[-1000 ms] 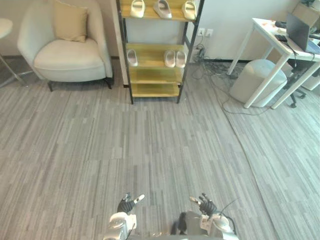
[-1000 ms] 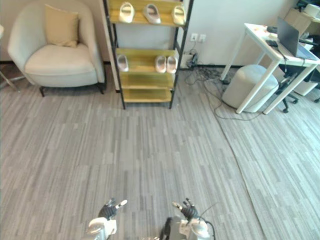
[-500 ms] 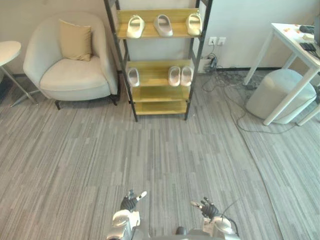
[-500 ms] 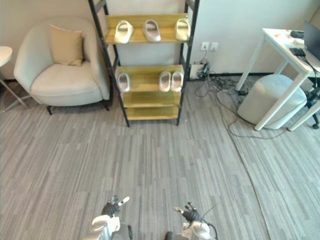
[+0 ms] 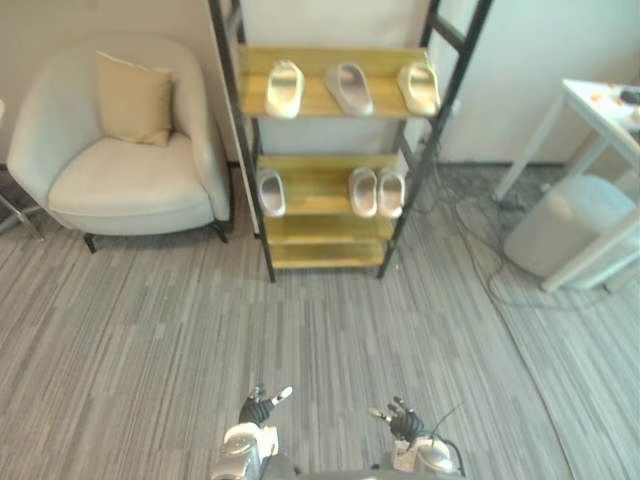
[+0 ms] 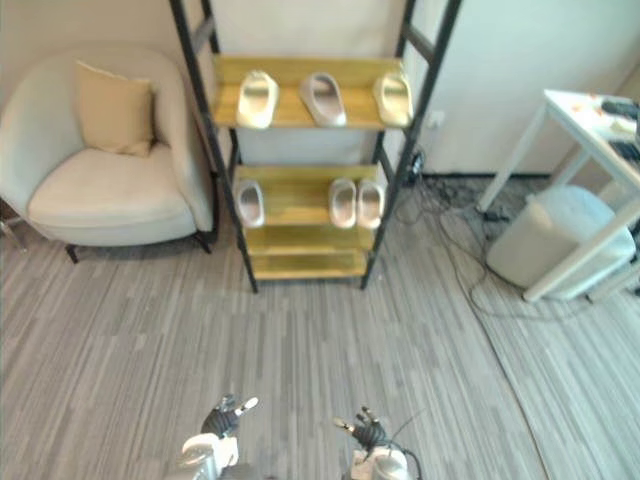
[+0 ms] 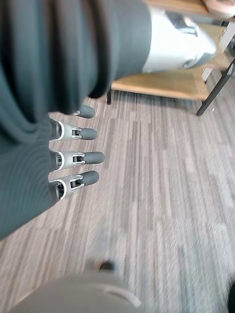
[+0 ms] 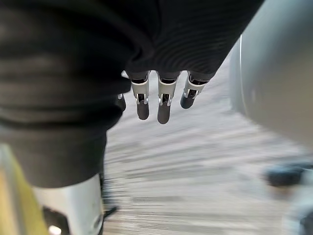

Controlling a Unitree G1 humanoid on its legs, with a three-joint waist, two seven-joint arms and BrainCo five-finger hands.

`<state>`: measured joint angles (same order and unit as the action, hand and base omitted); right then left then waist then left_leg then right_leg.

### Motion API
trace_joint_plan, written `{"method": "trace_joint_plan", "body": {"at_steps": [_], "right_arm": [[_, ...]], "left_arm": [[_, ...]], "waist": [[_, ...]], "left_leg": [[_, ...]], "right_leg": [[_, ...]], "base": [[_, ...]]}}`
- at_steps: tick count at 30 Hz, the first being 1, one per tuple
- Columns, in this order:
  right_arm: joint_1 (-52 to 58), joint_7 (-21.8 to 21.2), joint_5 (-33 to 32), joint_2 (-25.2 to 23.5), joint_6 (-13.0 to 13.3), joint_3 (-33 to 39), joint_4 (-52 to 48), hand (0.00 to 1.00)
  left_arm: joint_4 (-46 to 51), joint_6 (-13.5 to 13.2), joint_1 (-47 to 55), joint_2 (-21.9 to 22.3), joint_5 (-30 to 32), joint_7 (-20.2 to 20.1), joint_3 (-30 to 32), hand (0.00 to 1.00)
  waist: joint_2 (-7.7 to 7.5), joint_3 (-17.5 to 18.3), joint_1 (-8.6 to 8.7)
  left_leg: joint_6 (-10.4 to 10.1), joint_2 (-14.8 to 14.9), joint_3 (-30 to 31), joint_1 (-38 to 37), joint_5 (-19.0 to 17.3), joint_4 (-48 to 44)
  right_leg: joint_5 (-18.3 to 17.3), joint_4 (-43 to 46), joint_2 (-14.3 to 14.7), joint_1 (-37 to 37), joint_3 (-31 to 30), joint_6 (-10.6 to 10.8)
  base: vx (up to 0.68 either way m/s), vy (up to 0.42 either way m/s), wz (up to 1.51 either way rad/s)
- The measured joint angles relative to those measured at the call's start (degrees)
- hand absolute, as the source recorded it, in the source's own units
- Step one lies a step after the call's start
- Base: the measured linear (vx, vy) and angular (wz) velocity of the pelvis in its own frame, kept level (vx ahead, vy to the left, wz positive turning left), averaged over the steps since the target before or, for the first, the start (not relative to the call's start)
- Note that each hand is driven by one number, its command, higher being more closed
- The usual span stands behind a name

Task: Organize the slippers on the shoe rack

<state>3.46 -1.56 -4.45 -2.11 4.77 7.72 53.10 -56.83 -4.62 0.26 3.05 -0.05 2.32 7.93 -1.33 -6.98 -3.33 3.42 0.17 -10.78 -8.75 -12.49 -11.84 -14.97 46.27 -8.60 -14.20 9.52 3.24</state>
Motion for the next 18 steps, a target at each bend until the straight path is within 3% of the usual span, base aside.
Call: {"method": "trace_joint_plan", "body": {"at_steps": [2, 4, 6, 7, 9, 10, 12, 13, 15, 17, 18], "right_arm": [[-0.53, 0.02, -0.03, 0.08, 0.13, 1.16, -0.35, 0.00], [-1.33, 0.07, -0.03, 0.41, -0.02, 1.18, 0.17, 0.00], [-1.28, 0.06, 0.01, 0.54, -0.02, 1.10, 0.37, 0.00], [-1.90, 0.06, 0.01, 1.20, -0.15, 1.10, 0.86, 0.00], [-2.38, 0.05, 0.01, 2.10, -0.05, 1.01, 1.93, 0.00], [-2.52, 0.05, -0.02, 2.48, -0.07, 0.97, 1.82, 0.00], [-2.26, 0.10, -0.12, 2.73, -0.33, 0.22, 1.75, 0.00], [-1.87, 0.25, -0.17, 2.59, -0.62, 0.04, 1.83, 0.00], [-1.44, 0.35, -0.27, 1.91, -0.86, -0.07, 1.96, 0.00], [-1.53, 0.37, -0.52, 1.61, -0.87, -0.05, 1.99, 0.00], [-1.71, 0.38, -0.54, 1.50, -0.88, 0.02, 2.03, 0.00]], "left_arm": [[-0.11, 0.01, -0.13, 0.21, 0.00, -0.01, 0.01, 0.00], [-0.25, 0.01, 0.08, 0.11, 0.01, -0.03, 0.09, 0.00], [-1.23, 0.02, 0.17, 0.66, 0.11, 0.04, 1.73, 0.00], [-2.03, 0.02, 0.08, 0.39, 0.48, -0.31, 1.82, 0.00], [-2.25, 0.00, 0.31, 0.77, 1.04, -0.07, 2.83, 0.00], [-2.30, 0.07, 0.06, 0.79, 1.12, -0.12, 3.85, 0.00], [-1.44, 0.14, 0.53, 0.64, 1.15, -0.06, 4.77, 0.00], [-0.37, 0.03, 0.73, 0.36, 1.20, -0.09, 4.71, 0.00], [1.42, -0.04, 0.97, 0.46, 1.08, -0.08, 4.47, 0.00], [2.13, -0.13, 1.12, 0.40, 1.02, -0.11, 4.04, 0.00], [2.42, -0.18, 0.97, 0.37, 1.03, -0.09, 4.00, 0.00]], "waist": [[0.50, -0.10, 0.39], [0.72, -0.34, 0.52], [0.64, 0.07, 1.08], [2.56, 0.77, 0.90], [4.16, 0.96, 0.94], [5.06, 0.24, 0.98], [4.95, -0.48, 0.78], [5.27, -0.85, 0.16], [4.52, -1.21, -0.06], [4.39, -1.19, -0.35], [4.19, -1.34, -0.44]], "left_leg": [[-0.46, 1.24, 1.46, -2.35, -0.26, 2.18], [-2.44, 2.73, 3.53, -4.33, -1.42, 3.33], [-5.59, 3.48, 5.96, -7.49, -3.44, 3.66], [-6.51, 5.53, 6.60, -7.13, -2.90, 2.78], [-8.07, 6.80, 6.92, -5.98, -1.60, -0.91], [-10.01, 8.20, 7.23, -1.60, -0.03, -13.32], [-11.49, 10.06, 8.34, 5.95, 5.59, -32.09], [-10.54, 12.44, 7.02, 10.78, 3.12, -42.70], [-9.04, 13.20, 3.94, 16.11, -0.06, -45.27], [-7.78, 12.96, 1.13, 20.72, -2.46, -38.67], [-7.31, 11.88, 0.16, 22.33, -2.65, -31.13]], "right_leg": [[0.67, -10.42, 1.13, -2.88, 2.17, -1.11], [7.74, -25.07, 3.67, -3.84, 2.00, -2.43], [16.89, -28.94, 4.79, -2.89, 0.91, -4.62], [15.70, -27.91, 5.87, -2.54, 2.23, -5.57], [12.92, -27.67, 7.05, -1.41, 3.16, -5.83], [10.77, -28.23, 7.85, 1.56, 3.90, -6.23], [8.88, -30.07, 8.66, 6.44, 3.70, -6.99], [7.61, -32.10, 9.61, 10.92, 3.45, -7.58], [6.40, -34.46, 9.54, 16.24, 2.72, -7.37], [6.02, -36.93, 9.27, 18.91, 1.30, -6.71], [5.61, -37.73, 8.71, 19.92, 0.46, -5.95]], "base": [[0.45, -0.106, 0.46], [0.53, -0.192, 0.44], [0.57, -0.234, 0.47], [0.58, -0.231, 0.40], [0.47, -0.202, 0.18], [0.57, -0.276, 0.14], [0.47, -0.185, 0.04], [0.38, -0.073, -0.11], [0.39, -0.082, -0.20], [0.31, 0.016, -0.38], [0.35, 0.098, -0.33]]}}
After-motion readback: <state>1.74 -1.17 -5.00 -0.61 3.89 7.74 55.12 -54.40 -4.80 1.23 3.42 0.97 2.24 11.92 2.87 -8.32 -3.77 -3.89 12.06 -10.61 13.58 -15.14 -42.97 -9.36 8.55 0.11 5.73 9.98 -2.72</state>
